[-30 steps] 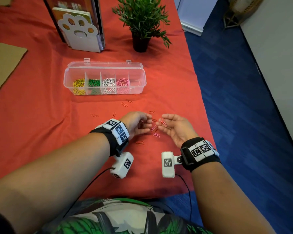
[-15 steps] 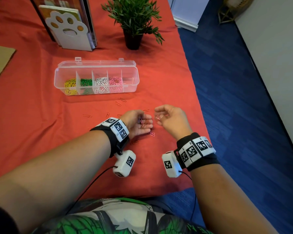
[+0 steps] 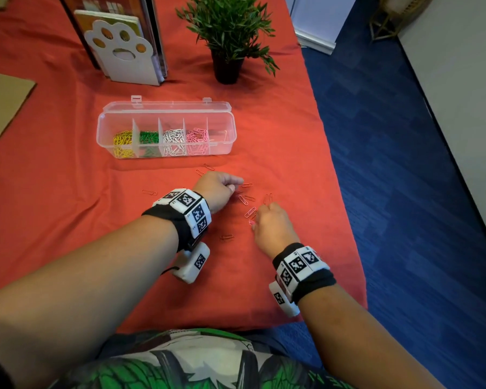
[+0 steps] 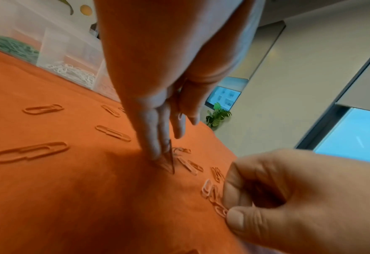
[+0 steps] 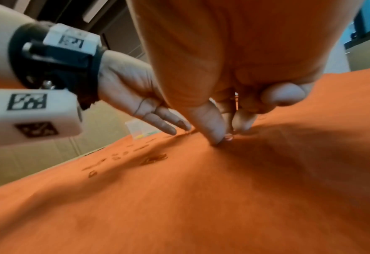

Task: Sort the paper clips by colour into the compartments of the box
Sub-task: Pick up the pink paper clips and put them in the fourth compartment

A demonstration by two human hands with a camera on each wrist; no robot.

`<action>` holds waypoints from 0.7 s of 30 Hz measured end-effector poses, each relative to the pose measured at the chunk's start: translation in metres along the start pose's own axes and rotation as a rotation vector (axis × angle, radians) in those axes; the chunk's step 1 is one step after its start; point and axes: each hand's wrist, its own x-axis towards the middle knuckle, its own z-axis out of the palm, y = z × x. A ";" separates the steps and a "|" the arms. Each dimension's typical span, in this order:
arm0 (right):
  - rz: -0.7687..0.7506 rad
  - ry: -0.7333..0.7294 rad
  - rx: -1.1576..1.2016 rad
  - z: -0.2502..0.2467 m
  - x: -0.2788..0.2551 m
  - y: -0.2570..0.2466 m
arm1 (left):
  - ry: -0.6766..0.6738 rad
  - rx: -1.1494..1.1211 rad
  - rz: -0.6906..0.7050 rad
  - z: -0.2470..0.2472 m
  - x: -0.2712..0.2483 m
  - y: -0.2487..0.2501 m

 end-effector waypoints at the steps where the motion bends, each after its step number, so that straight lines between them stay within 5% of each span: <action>1: -0.011 -0.005 -0.015 0.000 -0.001 -0.002 | 0.026 0.034 0.032 -0.004 0.000 0.001; 4: -0.001 -0.066 0.067 -0.005 0.002 -0.002 | 0.035 0.141 0.091 -0.009 0.001 0.007; 8: 0.154 -0.071 0.518 -0.021 0.009 0.006 | -0.012 0.243 0.179 0.001 0.000 0.006; 12: 0.268 -0.060 1.054 -0.036 0.008 0.013 | -0.059 0.630 0.321 0.016 0.002 -0.009; 16: 0.406 -0.133 1.309 -0.043 0.006 0.013 | -0.095 0.950 0.467 0.020 0.003 -0.019; 18: 0.426 -0.177 1.190 -0.039 0.005 0.011 | -0.080 0.954 0.489 0.020 0.003 -0.024; 21: 0.258 -0.181 0.532 -0.027 0.003 0.007 | -0.065 0.915 0.467 0.019 0.006 -0.030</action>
